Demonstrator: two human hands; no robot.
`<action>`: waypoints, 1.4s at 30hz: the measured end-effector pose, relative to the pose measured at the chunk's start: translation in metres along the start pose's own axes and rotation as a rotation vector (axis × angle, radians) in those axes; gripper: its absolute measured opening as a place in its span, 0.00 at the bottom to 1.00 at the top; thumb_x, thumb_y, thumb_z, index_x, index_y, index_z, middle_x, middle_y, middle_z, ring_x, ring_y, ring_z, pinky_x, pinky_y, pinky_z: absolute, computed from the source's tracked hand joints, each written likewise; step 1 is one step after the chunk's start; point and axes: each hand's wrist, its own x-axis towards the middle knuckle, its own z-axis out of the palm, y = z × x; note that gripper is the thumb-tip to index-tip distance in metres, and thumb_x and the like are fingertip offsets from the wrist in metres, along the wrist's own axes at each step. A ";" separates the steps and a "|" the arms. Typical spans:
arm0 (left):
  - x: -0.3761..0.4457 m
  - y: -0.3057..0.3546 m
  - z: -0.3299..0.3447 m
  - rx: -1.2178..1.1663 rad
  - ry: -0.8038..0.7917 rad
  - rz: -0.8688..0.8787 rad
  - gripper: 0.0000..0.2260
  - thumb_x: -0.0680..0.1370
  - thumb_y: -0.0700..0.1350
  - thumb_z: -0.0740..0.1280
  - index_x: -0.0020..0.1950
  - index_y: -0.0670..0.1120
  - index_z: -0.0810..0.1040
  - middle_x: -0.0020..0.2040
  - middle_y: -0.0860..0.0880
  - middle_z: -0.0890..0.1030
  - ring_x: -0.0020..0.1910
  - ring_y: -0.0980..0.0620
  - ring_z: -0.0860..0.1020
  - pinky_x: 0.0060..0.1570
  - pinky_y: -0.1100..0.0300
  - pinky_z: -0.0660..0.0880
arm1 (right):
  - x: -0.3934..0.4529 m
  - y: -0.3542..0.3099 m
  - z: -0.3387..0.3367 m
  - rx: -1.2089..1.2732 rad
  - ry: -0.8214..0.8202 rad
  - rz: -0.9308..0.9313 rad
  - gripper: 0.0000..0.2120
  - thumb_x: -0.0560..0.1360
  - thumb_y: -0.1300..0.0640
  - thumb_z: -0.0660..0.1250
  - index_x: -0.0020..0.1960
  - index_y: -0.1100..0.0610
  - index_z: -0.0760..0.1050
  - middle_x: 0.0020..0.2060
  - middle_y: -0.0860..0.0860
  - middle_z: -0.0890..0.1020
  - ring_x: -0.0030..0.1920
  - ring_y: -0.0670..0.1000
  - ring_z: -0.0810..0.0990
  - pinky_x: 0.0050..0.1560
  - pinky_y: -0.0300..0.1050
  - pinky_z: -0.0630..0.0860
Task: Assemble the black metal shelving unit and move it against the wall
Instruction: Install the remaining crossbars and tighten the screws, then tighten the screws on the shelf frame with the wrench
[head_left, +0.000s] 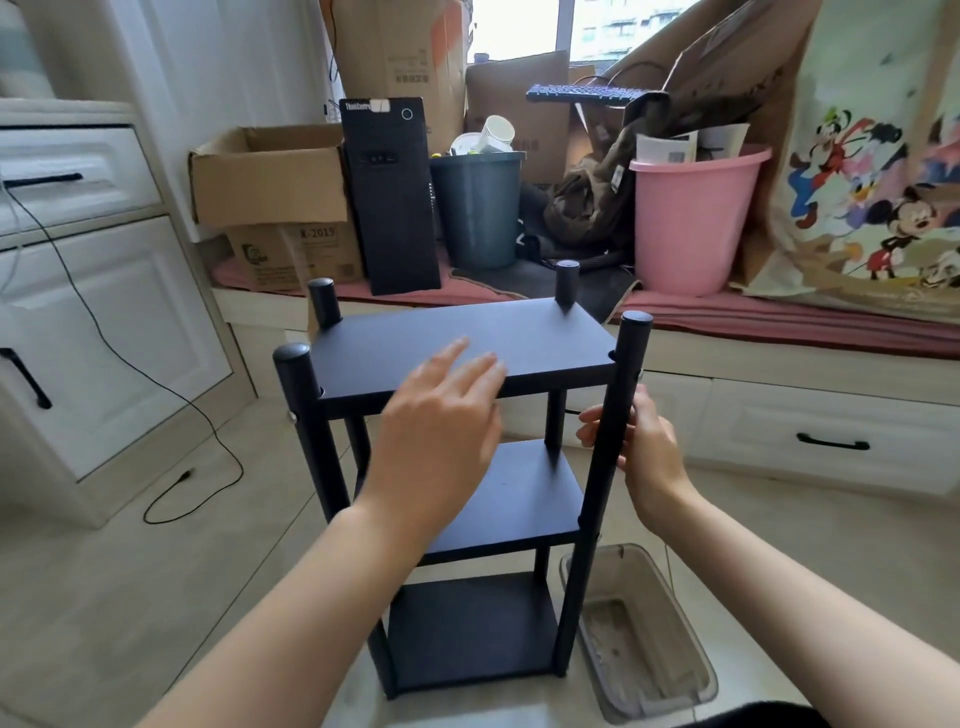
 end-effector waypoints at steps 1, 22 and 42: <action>-0.004 -0.009 -0.008 -0.008 0.045 -0.004 0.18 0.76 0.38 0.72 0.66 0.39 0.80 0.64 0.44 0.82 0.69 0.41 0.75 0.67 0.44 0.73 | -0.002 0.001 0.000 -0.064 -0.004 -0.020 0.31 0.83 0.40 0.47 0.44 0.58 0.82 0.35 0.55 0.85 0.39 0.51 0.82 0.44 0.47 0.72; -0.084 -0.094 -0.026 -0.805 -0.497 -0.945 0.13 0.81 0.42 0.68 0.61 0.56 0.72 0.54 0.54 0.82 0.55 0.58 0.81 0.58 0.64 0.76 | -0.019 0.027 -0.002 -0.544 -0.076 -0.257 0.09 0.83 0.57 0.54 0.62 0.50 0.57 0.40 0.59 0.78 0.42 0.63 0.79 0.39 0.55 0.75; -0.067 -0.073 -0.040 -0.809 -0.178 -0.708 0.07 0.82 0.45 0.65 0.57 0.57 0.74 0.40 0.50 0.82 0.38 0.52 0.85 0.46 0.56 0.76 | 0.029 0.024 0.027 -0.411 -0.115 -0.046 0.24 0.82 0.56 0.61 0.74 0.42 0.59 0.49 0.48 0.78 0.55 0.57 0.79 0.60 0.61 0.77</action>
